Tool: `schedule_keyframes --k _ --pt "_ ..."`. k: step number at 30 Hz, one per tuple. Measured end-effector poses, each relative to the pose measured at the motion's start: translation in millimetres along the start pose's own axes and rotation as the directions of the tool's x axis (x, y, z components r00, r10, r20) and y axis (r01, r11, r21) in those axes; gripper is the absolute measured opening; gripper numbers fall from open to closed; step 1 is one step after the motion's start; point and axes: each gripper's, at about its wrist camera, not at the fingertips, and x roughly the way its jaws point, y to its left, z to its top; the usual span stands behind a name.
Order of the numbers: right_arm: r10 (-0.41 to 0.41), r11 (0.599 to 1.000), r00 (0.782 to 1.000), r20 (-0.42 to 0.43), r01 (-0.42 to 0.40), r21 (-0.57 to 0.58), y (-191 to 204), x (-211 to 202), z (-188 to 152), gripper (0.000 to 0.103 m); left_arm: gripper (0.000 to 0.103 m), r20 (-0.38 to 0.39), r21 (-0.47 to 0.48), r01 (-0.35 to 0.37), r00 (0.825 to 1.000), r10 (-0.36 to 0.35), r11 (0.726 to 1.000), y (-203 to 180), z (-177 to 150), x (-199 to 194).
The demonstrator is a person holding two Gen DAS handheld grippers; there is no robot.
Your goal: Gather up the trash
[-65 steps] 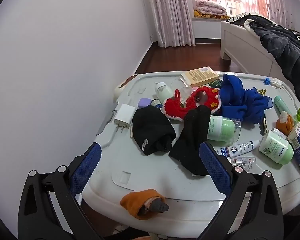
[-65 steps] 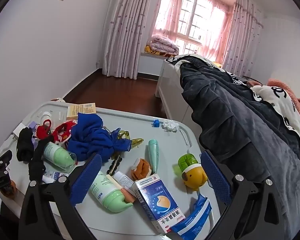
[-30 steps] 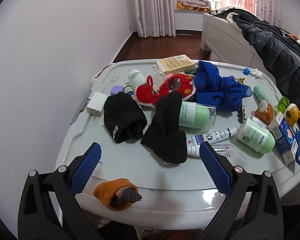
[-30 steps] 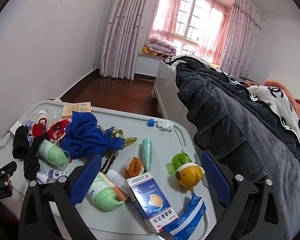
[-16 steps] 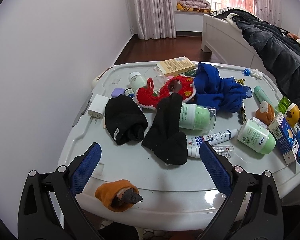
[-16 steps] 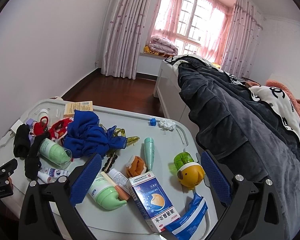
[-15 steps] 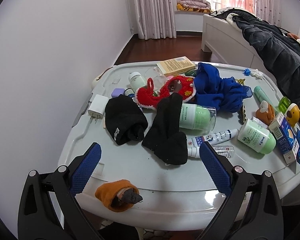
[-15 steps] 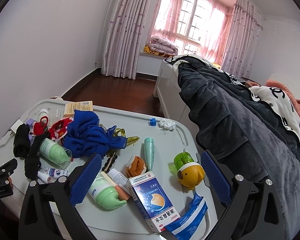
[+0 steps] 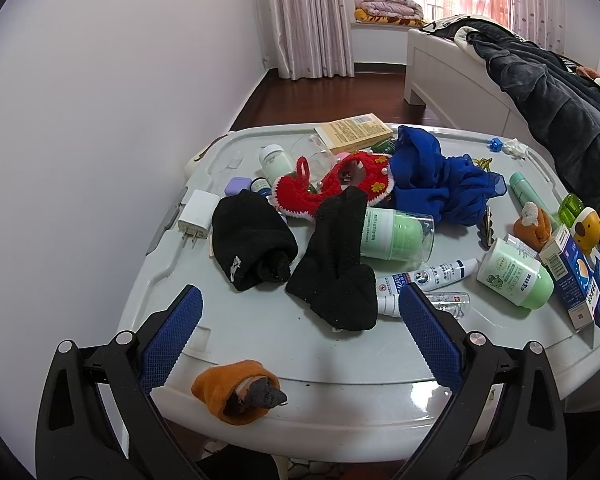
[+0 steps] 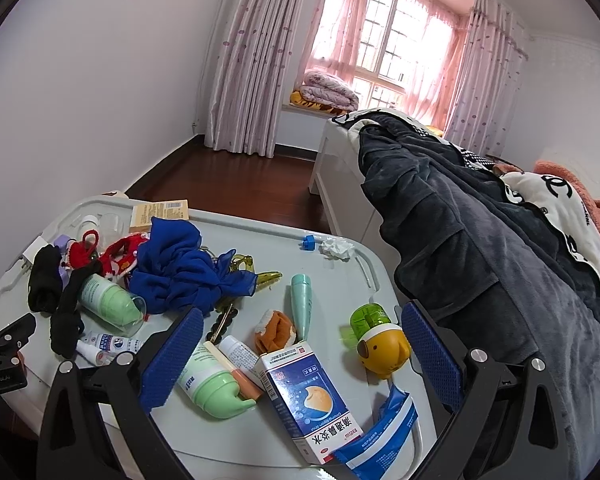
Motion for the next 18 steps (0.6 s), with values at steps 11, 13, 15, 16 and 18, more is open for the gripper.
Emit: schedule_keyframes --k 11,13,15,16,18 --pt "0.001 1.0 1.0 0.0 -0.001 -0.001 0.4 0.3 -0.4 0.098 0.096 0.002 0.001 -0.002 1.0 0.002 1.0 -0.1 -0.2 0.0" --pt "0.003 1.0 1.0 -0.001 -0.003 -0.001 0.2 0.4 -0.2 0.098 0.096 0.001 0.002 -0.002 1.0 0.002 1.0 0.2 0.0 0.2" --pt "0.004 1.0 1.0 -0.002 -0.004 -0.003 2.0 0.7 -0.9 0.098 0.096 0.001 0.002 -0.003 1.0 0.003 1.0 0.8 0.1 0.3" --pt "0.006 1.0 1.0 -0.002 -0.006 -0.005 2.4 1.1 -1.2 0.098 0.096 0.001 0.002 -0.004 1.0 0.004 1.0 1.2 0.3 0.5" --pt "0.007 1.0 1.0 -0.002 -0.007 -0.008 2.9 0.8 -1.7 0.098 0.096 0.001 0.0 -0.004 1.0 0.004 1.0 1.3 0.1 0.3"
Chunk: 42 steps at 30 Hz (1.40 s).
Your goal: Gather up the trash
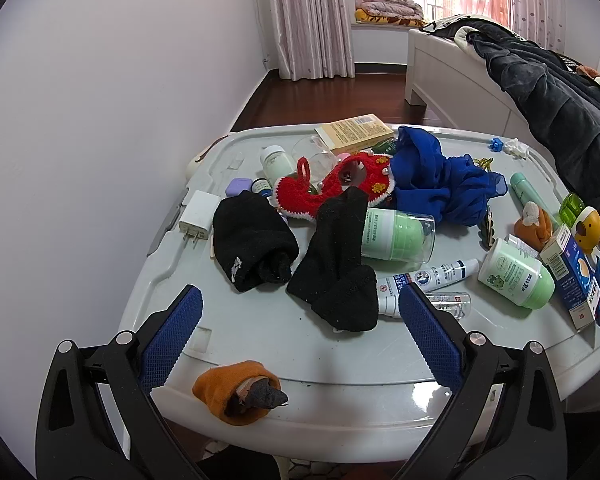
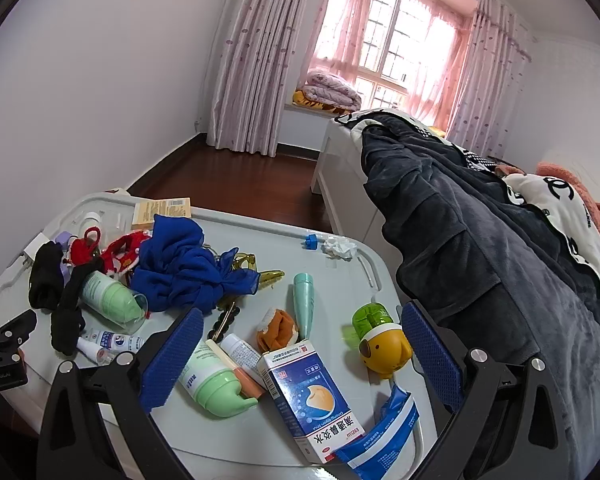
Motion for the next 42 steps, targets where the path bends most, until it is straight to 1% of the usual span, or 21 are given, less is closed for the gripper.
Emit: schedule_keyframes --k 10,13,15,16,18,19,23,26,27,29,31,33,34,36,37,40,42 --pt "0.007 1.0 1.0 -0.003 -0.007 -0.009 0 0 -1 0.098 0.096 0.0 0.001 -0.001 1.0 0.001 1.0 0 0 0" --pt "0.032 0.999 0.999 -0.019 -0.032 -0.008 -1 3 -4 0.098 0.096 0.003 -0.002 -0.006 1.0 0.006 1.0 1 0 0" --pt "0.097 0.995 0.995 -0.037 -0.097 0.006 -4 7 -10 0.098 0.096 0.013 -0.012 -0.024 1.0 0.024 1.0 5 2 -1" --pt "0.144 0.99 0.988 -0.049 -0.144 0.004 -5 10 -15 0.098 0.096 0.019 -0.023 -0.039 0.999 0.039 0.999 10 3 -1" --pt "0.196 0.98 0.978 -0.067 -0.198 -0.015 -1 14 -24 0.098 0.096 0.022 -0.034 -0.054 0.998 0.055 0.998 17 5 -1" --pt "0.231 0.972 0.97 -0.081 -0.234 -0.036 2 15 -30 0.098 0.096 0.021 -0.043 -0.062 0.998 0.063 0.997 23 5 -1" --pt "0.256 0.953 0.961 -0.107 -0.269 -0.138 26 21 -45 0.098 0.096 0.009 -0.077 -0.055 0.998 0.056 0.995 37 4 0" --pt "0.29 0.935 0.946 -0.147 -0.313 -0.169 47 36 -47 0.098 0.096 0.007 -0.08 -0.041 0.999 0.042 0.996 38 3 -2" --pt "0.28 0.932 0.947 -0.159 -0.308 -0.191 54 43 -47 0.098 0.096 0.006 -0.078 -0.032 0.999 0.033 0.996 37 3 -2" --pt "0.246 0.925 0.951 -0.186 -0.287 -0.248 71 54 -51 0.094 0.096 0.002 -0.066 -0.01 1.0 0.01 0.998 33 2 -2" --pt "0.212 0.918 0.952 -0.219 -0.271 -0.29 82 67 -55 0.076 0.096 0.0 -0.057 0.0 1.0 0.0 0.998 31 0 -2" --pt "0.165 0.912 0.951 -0.261 -0.248 -0.326 90 83 -61 0.065 0.096 -0.003 -0.059 0.007 1.0 -0.007 0.998 33 -1 -1" --pt "0.151 0.913 0.947 -0.283 -0.243 -0.328 91 91 -63 0.063 0.096 -0.006 -0.065 0.009 1.0 -0.01 0.998 36 -1 -1" --pt "0.19 0.921 0.941 -0.279 -0.269 -0.282 85 95 -61 0.061 0.096 -0.009 -0.082 0.011 1.0 -0.012 0.997 43 -2 -1" --pt "0.196 0.925 0.939 -0.282 -0.273 -0.265 82 97 -59 0.06 0.096 -0.01 -0.095 0.009 1.0 -0.01 0.995 48 -2 -1" --pt "0.212 0.93 0.934 -0.288 -0.283 -0.233 82 96 -57 0.056 0.096 -0.015 -0.134 -0.004 1.0 0.002 0.991 63 -4 0" --pt "0.238 0.929 0.932 -0.274 -0.301 -0.216 83 87 -52 0.055 0.096 -0.022 -0.158 0.0 1.0 -0.003 0.987 73 -5 3"
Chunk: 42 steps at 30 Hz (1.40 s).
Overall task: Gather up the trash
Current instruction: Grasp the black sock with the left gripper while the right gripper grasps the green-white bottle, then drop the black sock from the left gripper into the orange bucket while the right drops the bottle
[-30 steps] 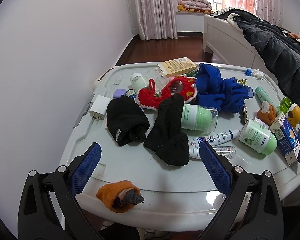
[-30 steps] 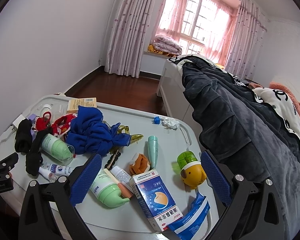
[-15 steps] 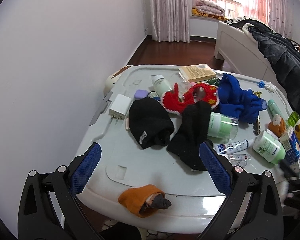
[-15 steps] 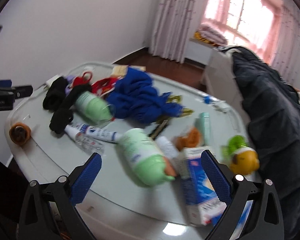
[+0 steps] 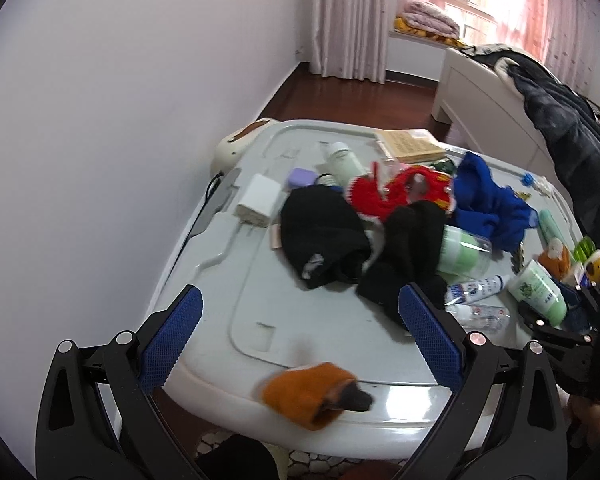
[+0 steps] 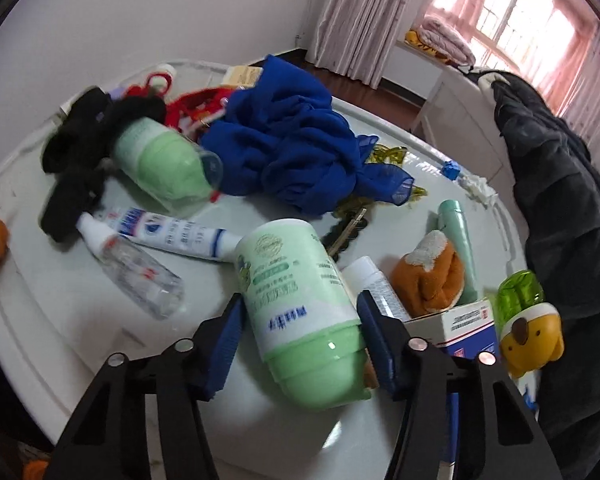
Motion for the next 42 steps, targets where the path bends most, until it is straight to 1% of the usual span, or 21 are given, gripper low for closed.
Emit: schedule_keyframes --k 3,5,8,11,13,15,17,19,20,21,22,23,24,25,26,27,29,32,37,40,42 --pt "0.031 0.999 0.998 0.054 -0.033 0.029 -1 -22 9 0.054 0.096 -0.016 -0.03 0.053 0.998 -0.054 0.998 10 -2 5" --pt "0.061 0.996 0.994 0.085 -0.067 0.067 -7 -36 16 0.054 0.096 -0.023 -0.02 0.091 0.996 -0.092 0.996 8 -4 7" --pt "0.083 0.989 0.987 0.135 -0.098 0.107 -17 -54 21 0.054 0.096 -0.035 0.017 0.17 0.985 -0.169 0.985 -8 -6 9" --pt "0.082 0.989 0.98 0.181 -0.102 0.107 -22 -70 23 0.054 0.096 -0.08 0.042 0.238 0.969 -0.234 0.97 -34 -3 21" --pt "0.08 0.989 0.978 0.195 -0.101 0.104 -25 -77 23 0.054 0.096 -0.116 0.048 0.247 0.964 -0.24 0.968 -48 -3 36" --pt "0.071 0.991 0.976 0.206 -0.093 0.099 -27 -84 21 0.054 0.096 -0.151 0.046 0.233 0.963 -0.224 0.971 -59 -1 52" --pt "0.075 0.989 0.974 0.215 -0.099 0.106 -32 -88 19 0.054 0.095 -0.177 0.043 0.195 0.967 -0.184 0.98 -68 0 71" --pt "0.077 0.989 0.972 0.221 -0.103 0.108 -37 -92 17 0.054 0.091 -0.197 0.044 0.158 0.969 -0.147 0.986 -74 1 87" --pt "0.077 0.989 0.972 0.222 -0.103 0.108 -39 -92 16 0.055 0.08 -0.202 0.047 0.146 0.97 -0.133 0.988 -76 1 93" --pt "0.076 0.989 0.971 0.225 -0.102 0.107 -40 -93 14 0.055 0.065 -0.214 0.045 0.151 0.967 -0.138 0.987 -77 1 98" --pt "0.074 0.99 0.972 0.225 -0.1 0.105 -41 -94 13 0.055 0.06 -0.22 0.038 0.144 0.966 -0.132 0.989 -77 0 101" --pt "0.075 0.99 0.972 0.223 -0.101 0.104 -42 -94 12 0.055 0.051 -0.204 0.036 0.127 0.972 -0.117 0.991 -77 1 101" --pt "0.076 0.989 0.971 0.225 -0.102 0.106 -43 -94 10 0.055 0.034 -0.188 0.042 0.112 0.977 -0.102 0.993 -77 1 100" --pt "0.077 0.989 0.971 0.226 -0.104 0.108 -44 -95 10 0.055 0.029 -0.182 0.042 0.102 0.979 -0.092 0.994 -77 0 100" --pt "0.077 0.989 0.97 0.229 -0.104 0.109 -45 -97 9 0.055 0.023 -0.174 0.025 0.108 0.98 -0.102 0.994 -74 0 97" --pt "0.077 0.988 0.97 0.232 -0.105 0.11 -46 -98 8 0.055 0.021 -0.167 0.012 0.111 0.98 -0.108 0.994 -73 1 96" --pt "0.075 0.988 0.967 0.242 -0.105 0.112 -49 -101 7 0.055 0.02 -0.141 0.009 0.111 0.984 -0.109 0.994 -71 1 86" --pt "0.077 0.987 0.963 0.256 -0.11 0.115 -51 -105 6 0.055 0.019 -0.09 0.046 0.109 0.99 -0.105 0.993 -69 4 65" --pt "0.111 0.986 0.953 0.28 -0.142 0.091 -49 -117 0 0.055 0.019 -0.044 0.097 0.161 0.987 -0.157 0.982 -68 4 14" --pt "0.173 0.98 0.952 0.254 -0.193 0.054 -38 -127 -18 0.055 0.019 -0.073 0.166 0.211 0.977 -0.201 0.963 -70 -11 -18" --pt "0.229 0.97 0.948 0.219 -0.242 0.033 -24 -133 -33 0.055 0.019 -0.136 0.213 0.265 0.961 -0.24 0.94 -70 -31 -38"
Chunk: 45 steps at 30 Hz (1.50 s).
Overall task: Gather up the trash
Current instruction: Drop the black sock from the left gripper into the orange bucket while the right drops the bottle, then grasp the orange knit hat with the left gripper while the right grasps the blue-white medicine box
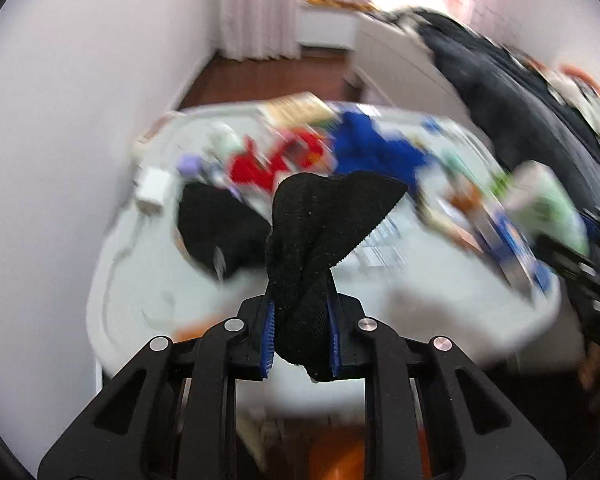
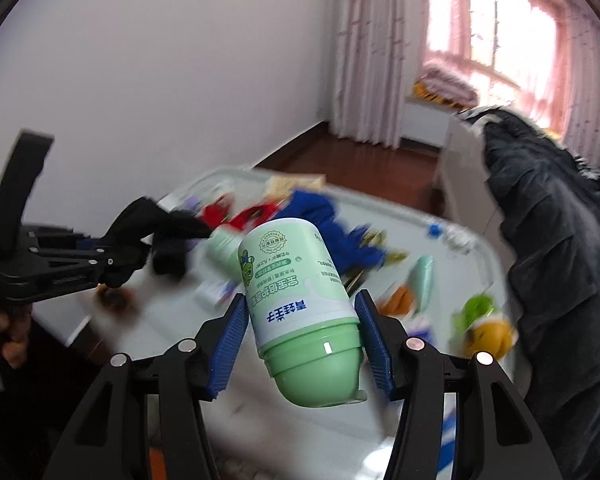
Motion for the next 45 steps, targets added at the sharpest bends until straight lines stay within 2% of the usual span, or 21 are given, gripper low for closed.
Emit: schedule_keyframes --k 3,5,10,14,16,17,18,19,20,21,22,24,27,30,31,33,35,38,43,44,45 --pt "0.109 0.994 0.989 -0.098 -0.11 -0.007 27 -10 -35 0.055 0.019 -0.129 0.068 0.107 0.987 -0.097 0.992 -17 -36 -13" --pt "0.162 0.986 0.966 -0.202 -0.166 -0.004 47 -10 -68 0.055 0.019 -0.235 0.113 0.17 0.962 -0.14 0.979 -30 -66 -15" --pt "0.201 0.978 0.897 -0.394 -0.21 0.022 72 -1 -129 0.054 0.019 -0.457 0.12 0.265 0.87 -0.183 0.957 -46 -131 -4" --pt "0.175 0.977 0.85 -0.497 -0.211 -0.018 86 5 -155 0.053 0.019 -0.55 0.141 0.296 0.817 -0.174 0.945 -59 -167 3" --pt "0.198 0.971 0.806 -0.558 -0.241 -0.003 88 14 -161 0.053 0.02 -0.587 0.123 0.314 0.788 -0.186 0.942 -62 -175 10" --pt "0.202 0.969 0.799 -0.567 -0.246 -0.001 88 16 -162 0.053 0.022 -0.598 0.121 0.319 0.779 -0.188 0.94 -64 -178 11" --pt "0.207 0.969 0.798 -0.566 -0.248 0.005 87 16 -162 0.059 0.026 -0.607 0.122 0.321 0.773 -0.185 0.939 -67 -180 14" --pt "0.228 0.964 0.775 -0.59 -0.264 0.026 86 19 -164 0.082 0.031 -0.612 0.123 0.309 0.771 -0.173 0.943 -68 -182 16" --pt "0.226 0.965 0.772 -0.594 -0.26 0.03 85 19 -165 0.089 0.051 -0.617 0.122 0.298 0.77 -0.163 0.947 -69 -183 17" --pt "0.217 0.968 0.783 -0.583 -0.249 0.027 83 18 -165 0.089 0.07 -0.618 0.121 0.291 0.77 -0.157 0.949 -69 -181 19" --pt "0.218 0.969 0.786 -0.578 -0.245 0.033 81 18 -164 0.089 0.076 -0.609 0.12 0.278 0.778 -0.15 0.953 -68 -182 17" --pt "0.216 0.973 0.803 -0.556 -0.226 0.05 73 15 -160 0.088 0.078 -0.593 0.099 0.272 0.789 -0.163 0.957 -62 -179 11" --pt "0.176 0.984 0.855 -0.488 -0.17 0.057 56 9 -141 0.088 0.078 -0.538 0.018 0.266 0.815 -0.215 0.964 -44 -160 8" --pt "0.146 0.989 0.913 -0.38 -0.127 0.073 33 3 -108 0.088 0.078 -0.412 0.01 0.197 0.894 -0.175 0.98 -22 -123 5" --pt "0.13 0.991 0.935 -0.331 -0.109 0.083 23 0 -93 0.088 0.078 -0.343 0.016 0.137 0.931 -0.123 0.99 -11 -105 5" --pt "0.099 0.993 0.957 -0.271 -0.076 0.095 10 -6 -73 0.088 0.078 -0.247 0.022 0.013 0.969 -0.007 1.0 7 -78 10" --pt "0.048 0.993 0.976 -0.212 -0.024 0.111 -3 -6 -53 0.088 0.079 -0.213 0.019 -0.097 0.972 0.099 0.995 21 -60 21" --pt "0.002 0.987 0.992 -0.123 0.018 0.162 -30 -14 -34 0.089 0.079 -0.213 -0.007 -0.206 0.956 0.2 0.979 42 -41 45" --pt "-0.141 0.968 0.988 -0.07 0.153 0.201 -63 -32 -41 0.089 0.074 -0.267 -0.062 -0.231 0.941 0.207 0.971 60 -33 77" --pt "-0.164 0.962 0.984 -0.072 0.176 0.21 -70 -33 -42 0.089 0.059 -0.229 -0.1 -0.203 0.957 0.176 0.974 61 -34 74" --pt "-0.193 0.95 0.978 -0.077 0.206 0.235 -82 -35 -44 0.089 0.051 -0.225 -0.119 -0.19 0.961 0.16 0.975 60 -36 72"
